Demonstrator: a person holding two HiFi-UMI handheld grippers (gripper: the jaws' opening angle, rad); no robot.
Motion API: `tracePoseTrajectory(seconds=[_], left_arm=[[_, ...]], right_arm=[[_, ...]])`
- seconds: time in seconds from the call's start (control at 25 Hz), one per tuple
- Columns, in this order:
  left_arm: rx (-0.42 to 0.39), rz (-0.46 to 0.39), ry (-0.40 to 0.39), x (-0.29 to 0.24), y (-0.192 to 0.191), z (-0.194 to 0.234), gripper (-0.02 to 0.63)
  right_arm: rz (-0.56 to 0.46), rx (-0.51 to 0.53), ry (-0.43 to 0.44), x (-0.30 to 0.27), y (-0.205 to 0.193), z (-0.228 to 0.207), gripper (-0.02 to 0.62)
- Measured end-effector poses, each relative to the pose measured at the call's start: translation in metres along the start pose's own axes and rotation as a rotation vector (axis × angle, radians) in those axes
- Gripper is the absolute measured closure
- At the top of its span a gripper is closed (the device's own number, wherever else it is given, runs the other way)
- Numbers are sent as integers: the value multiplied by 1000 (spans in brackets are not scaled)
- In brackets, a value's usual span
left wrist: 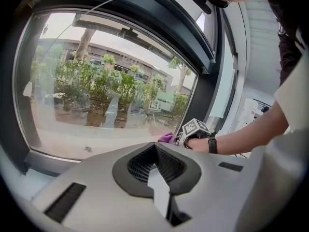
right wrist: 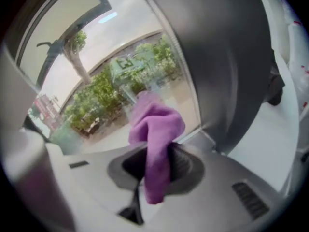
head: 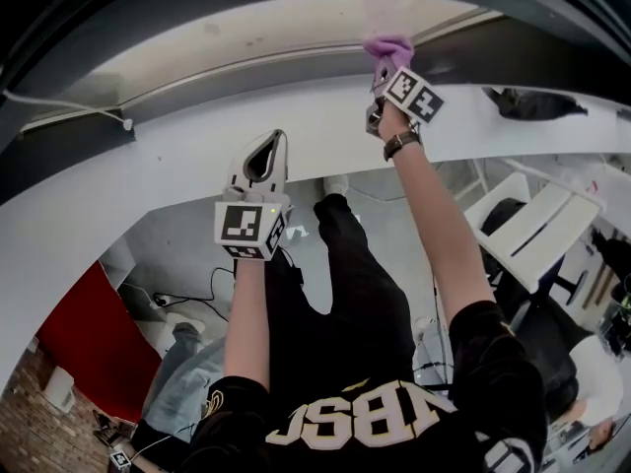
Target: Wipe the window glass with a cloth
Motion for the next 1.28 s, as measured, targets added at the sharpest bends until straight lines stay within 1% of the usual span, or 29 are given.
tracePoseTrajectory(seconds=[0.08,0.16,0.32,0.44,0.56,0.64,0.76,0.84,0.92,0.96,1.04,1.08,1.16,1.28], left_arm=[[9,-7,16,13,-1,9,593],[20,-13,45,34,-2,23,592],[28,-20,128,95,-3,62,592],[30,-19,185,148,-9,97,593],[33,-18,240,199,-15,133,593],[43,-22,270,231,-19,154,593],[67,-44,313,275,-27,181,592],[79,-41,346,303,-37,191,594],[87,-35,383,323,-46,198,593],[98,-42,399,329,-49,199,593],[140,-68,408,334,-55,196,592],[157,-69,399,333,-59,193,593],[172,-47,368,321,-68,185,592],[210,-60,305,284,-70,171,593]], right_arm=[[40,52,51,4,-30,31,525],[90,117,114,9,-67,72,526],[167,287,267,29,-148,178,525],[186,430,391,47,-208,261,526],[165,563,512,60,-261,344,525],[172,586,569,67,-290,395,525],[225,561,646,71,-331,467,525],[253,544,687,68,-360,503,526],[269,525,710,60,-375,524,526],[270,510,712,55,-374,529,526],[268,451,693,45,-358,525,526],[268,413,670,41,-346,516,526],[264,360,604,31,-320,481,525],[238,362,492,16,-277,401,525]])
Point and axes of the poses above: the fingertips, and each gripper's own axes: x backward along the fingers, z to its left, y out of its top, the point moved 4 cm from there along x, backward along the fingers, and after that the axes turned 15 degrees about -y, right-handed, at the moved point
